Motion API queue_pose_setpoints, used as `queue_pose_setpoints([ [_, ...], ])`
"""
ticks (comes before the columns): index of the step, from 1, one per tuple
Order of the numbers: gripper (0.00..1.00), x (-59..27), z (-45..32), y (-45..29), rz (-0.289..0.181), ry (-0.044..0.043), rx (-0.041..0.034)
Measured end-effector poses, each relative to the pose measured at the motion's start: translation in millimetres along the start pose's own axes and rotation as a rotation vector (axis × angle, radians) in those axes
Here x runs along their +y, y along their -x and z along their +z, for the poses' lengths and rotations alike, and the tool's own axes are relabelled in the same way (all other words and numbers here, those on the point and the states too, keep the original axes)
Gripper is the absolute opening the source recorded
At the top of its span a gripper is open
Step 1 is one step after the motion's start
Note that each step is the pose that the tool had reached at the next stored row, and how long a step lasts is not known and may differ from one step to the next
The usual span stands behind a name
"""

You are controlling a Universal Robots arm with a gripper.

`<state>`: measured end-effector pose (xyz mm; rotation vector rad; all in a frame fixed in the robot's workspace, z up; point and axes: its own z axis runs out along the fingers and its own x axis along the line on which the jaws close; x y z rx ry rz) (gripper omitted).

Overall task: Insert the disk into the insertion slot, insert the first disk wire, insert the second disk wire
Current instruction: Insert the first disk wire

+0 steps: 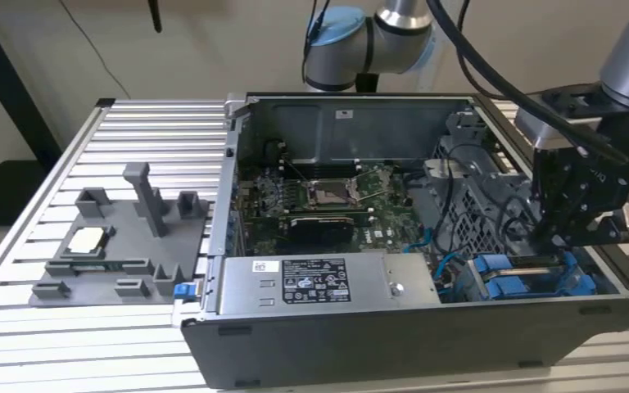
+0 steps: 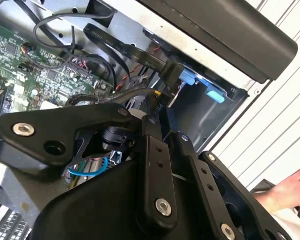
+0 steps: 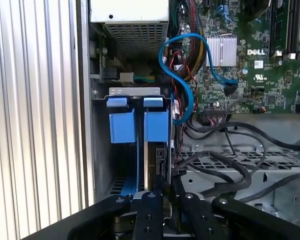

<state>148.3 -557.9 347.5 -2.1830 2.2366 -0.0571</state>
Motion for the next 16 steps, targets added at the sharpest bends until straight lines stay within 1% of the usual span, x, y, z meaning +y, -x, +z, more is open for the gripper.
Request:
queue_pose_setpoints([
  [5, 0.19, -0.3, 4.3, 0.1, 0.000, -0.0001, 0.0030],
  [16, 0.19, -0.3, 8.7, 0.1, 0.000, -0.0001, 0.0041],
])
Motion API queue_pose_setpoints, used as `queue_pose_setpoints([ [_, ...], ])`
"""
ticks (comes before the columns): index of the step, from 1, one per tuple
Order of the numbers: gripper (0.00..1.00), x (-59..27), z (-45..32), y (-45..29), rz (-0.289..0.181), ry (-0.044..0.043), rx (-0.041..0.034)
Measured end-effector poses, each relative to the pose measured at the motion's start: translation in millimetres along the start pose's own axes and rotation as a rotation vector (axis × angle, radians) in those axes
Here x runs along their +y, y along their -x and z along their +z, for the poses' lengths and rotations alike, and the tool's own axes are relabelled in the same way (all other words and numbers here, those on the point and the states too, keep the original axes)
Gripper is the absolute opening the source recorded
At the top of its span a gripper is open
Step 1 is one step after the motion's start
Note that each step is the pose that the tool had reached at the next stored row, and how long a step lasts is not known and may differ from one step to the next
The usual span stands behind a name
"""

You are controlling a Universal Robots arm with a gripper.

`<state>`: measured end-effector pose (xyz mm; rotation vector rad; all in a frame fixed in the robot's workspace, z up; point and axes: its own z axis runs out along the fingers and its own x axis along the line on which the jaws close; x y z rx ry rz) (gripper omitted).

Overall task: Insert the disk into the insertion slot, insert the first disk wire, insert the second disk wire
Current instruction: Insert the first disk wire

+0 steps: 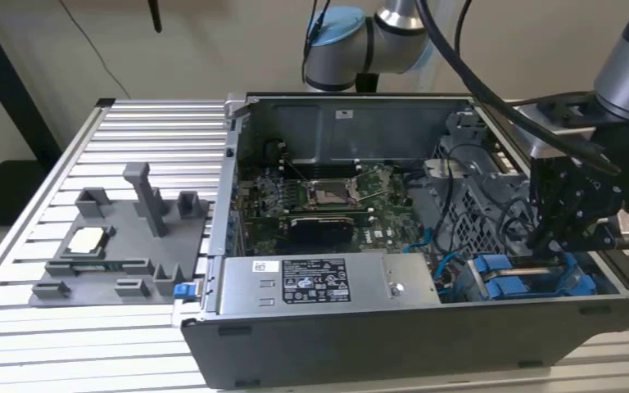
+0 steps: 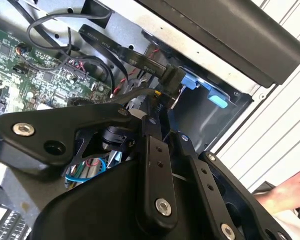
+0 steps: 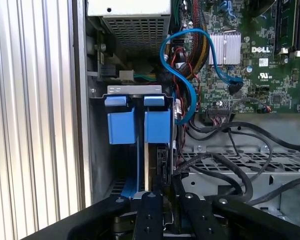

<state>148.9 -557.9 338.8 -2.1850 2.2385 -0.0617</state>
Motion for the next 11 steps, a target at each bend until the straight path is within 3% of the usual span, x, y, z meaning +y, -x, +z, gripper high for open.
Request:
queue_pose_setpoints([
  [9, 0.19, -1.7, 1.1, 0.1, 0.000, 0.0000, 0.0000],
  [11, 0.19, -1.6, 4.2, 0.1, 0.000, -0.0001, 0.0000],
])
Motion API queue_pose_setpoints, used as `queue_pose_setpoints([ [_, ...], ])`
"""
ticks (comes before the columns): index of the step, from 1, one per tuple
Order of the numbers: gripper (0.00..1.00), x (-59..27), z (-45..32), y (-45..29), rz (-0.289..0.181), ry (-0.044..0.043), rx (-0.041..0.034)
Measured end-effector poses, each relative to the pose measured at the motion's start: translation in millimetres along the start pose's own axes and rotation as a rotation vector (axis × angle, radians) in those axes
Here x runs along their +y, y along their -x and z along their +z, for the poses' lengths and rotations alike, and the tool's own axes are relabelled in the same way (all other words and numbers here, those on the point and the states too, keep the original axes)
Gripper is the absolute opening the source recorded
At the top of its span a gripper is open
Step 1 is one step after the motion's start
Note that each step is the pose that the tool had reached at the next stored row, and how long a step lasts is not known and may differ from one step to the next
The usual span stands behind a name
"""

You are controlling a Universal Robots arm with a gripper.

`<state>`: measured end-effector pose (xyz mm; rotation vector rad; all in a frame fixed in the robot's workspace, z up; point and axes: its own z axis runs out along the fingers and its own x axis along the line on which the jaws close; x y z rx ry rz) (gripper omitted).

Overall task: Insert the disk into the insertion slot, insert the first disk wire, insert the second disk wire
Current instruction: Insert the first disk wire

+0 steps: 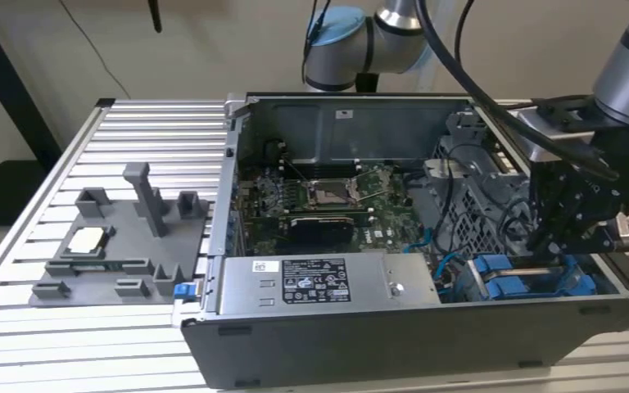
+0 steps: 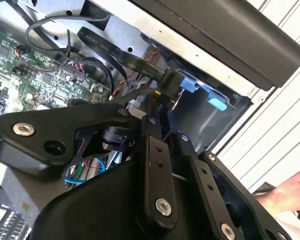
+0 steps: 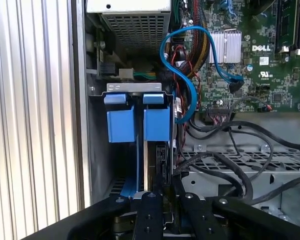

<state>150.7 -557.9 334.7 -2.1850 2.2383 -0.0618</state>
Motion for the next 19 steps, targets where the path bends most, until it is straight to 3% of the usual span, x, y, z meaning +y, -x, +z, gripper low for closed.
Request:
queue_pose_setpoints([
  [5, 0.19, 0.1, 1.6, 0.1, 0.000, 0.0008, -0.0012],
  [7, 0.20, -0.1, -3.8, 0.0, 0.000, 0.0018, -0.0012],
  [8, 0.27, -0.3, -7.4, -0.1, 0.000, 0.0023, -0.0003],
  [19, 0.27, -1.4, -38.0, -0.7, 0.000, 0.0044, -0.0002],
])
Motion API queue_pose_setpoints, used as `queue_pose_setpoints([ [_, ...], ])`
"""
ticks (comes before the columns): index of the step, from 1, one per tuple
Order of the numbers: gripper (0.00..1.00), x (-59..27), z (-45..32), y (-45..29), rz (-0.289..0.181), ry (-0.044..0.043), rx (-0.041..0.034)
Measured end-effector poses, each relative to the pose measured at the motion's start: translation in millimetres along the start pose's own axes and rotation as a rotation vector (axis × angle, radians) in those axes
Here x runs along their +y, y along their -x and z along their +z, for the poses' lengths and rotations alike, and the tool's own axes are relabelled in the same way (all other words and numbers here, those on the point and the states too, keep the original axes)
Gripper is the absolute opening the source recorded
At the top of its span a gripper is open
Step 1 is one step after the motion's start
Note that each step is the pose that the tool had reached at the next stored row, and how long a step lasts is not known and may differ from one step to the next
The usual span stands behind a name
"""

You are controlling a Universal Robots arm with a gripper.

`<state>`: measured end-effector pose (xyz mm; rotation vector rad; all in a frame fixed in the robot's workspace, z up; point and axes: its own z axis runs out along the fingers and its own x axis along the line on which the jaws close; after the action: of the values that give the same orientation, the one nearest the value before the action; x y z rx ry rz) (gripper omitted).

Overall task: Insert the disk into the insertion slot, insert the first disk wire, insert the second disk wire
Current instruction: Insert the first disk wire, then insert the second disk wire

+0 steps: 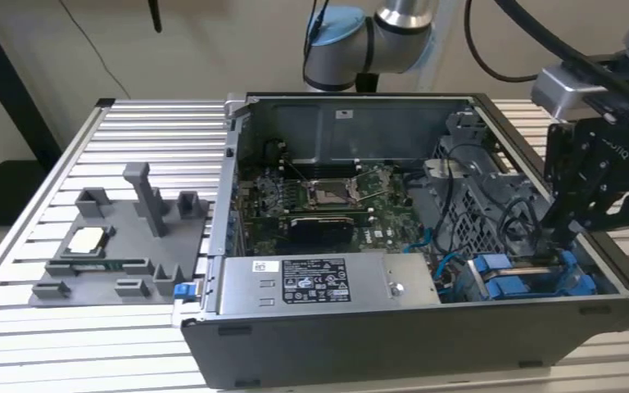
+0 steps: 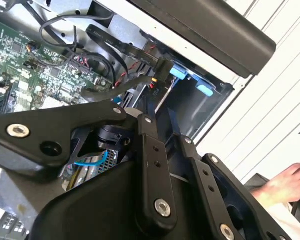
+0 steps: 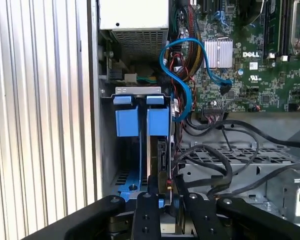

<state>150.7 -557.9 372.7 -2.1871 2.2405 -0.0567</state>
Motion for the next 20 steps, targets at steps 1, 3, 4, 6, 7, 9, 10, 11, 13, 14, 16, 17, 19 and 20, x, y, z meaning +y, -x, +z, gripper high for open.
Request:
queue_pose_setpoints([
  [1, 0.27, -0.1, -1.2, 0.0, 0.000, 0.0000, -0.0001],
  [3, 0.27, -0.1, -2.5, 0.0, 0.000, 0.0000, -0.0001],
  [4, 0.27, -0.1, -2.5, 0.0, 0.000, 0.0000, -0.0001],
  [6, 0.27, -0.1, -2.5, 0.0, 0.000, 0.0000, 0.0000],
  [7, 0.27, -0.1, -2.5, 0.0, 0.000, 0.0000, 0.0000],
  [9, 0.27, -0.1, -2.6, 0.0, 0.000, 0.0000, 0.0003],
  [10, 0.27, -0.1, -2.7, 0.0, 0.000, 0.0000, 0.0003],
  [11, 0.27, -0.1, -2.9, 0.0, 0.000, 0.0002, 0.0003],
  [13, 0.27, -0.3, -3.1, 0.0, 0.000, 0.0013, 0.0003],
  [14, 0.27, -0.8, -3.3, 0.1, 0.000, 0.0020, 0.0005],
  [16, 0.27, -2.2, -3.3, 0.0, 0.000, 0.0029, 0.0007],
  [17, 0.27, -3.4, -3.1, 0.1, 0.000, 0.0036, 0.0005],
  [19, 0.27, -6.4, -3.0, 0.2, 0.000, 0.0055, 0.0005],
  [20, 0.27, -7.9, -2.9, 0.3, 0.000, 0.0069, 0.0004],
])
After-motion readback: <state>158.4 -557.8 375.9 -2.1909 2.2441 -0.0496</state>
